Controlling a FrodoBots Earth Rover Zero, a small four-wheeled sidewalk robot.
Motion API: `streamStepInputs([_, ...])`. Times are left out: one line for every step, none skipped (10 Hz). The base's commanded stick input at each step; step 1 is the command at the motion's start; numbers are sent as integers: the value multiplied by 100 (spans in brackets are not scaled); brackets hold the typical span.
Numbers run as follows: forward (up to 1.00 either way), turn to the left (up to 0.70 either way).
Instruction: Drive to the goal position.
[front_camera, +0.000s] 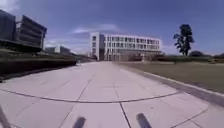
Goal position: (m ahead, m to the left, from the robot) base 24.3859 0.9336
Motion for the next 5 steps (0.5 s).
streamStepInputs([70,0])
streamStepInputs([70,0])
streamStepInputs([70,0])
streamStepInputs([70,0])
streamStepInputs([70,0])
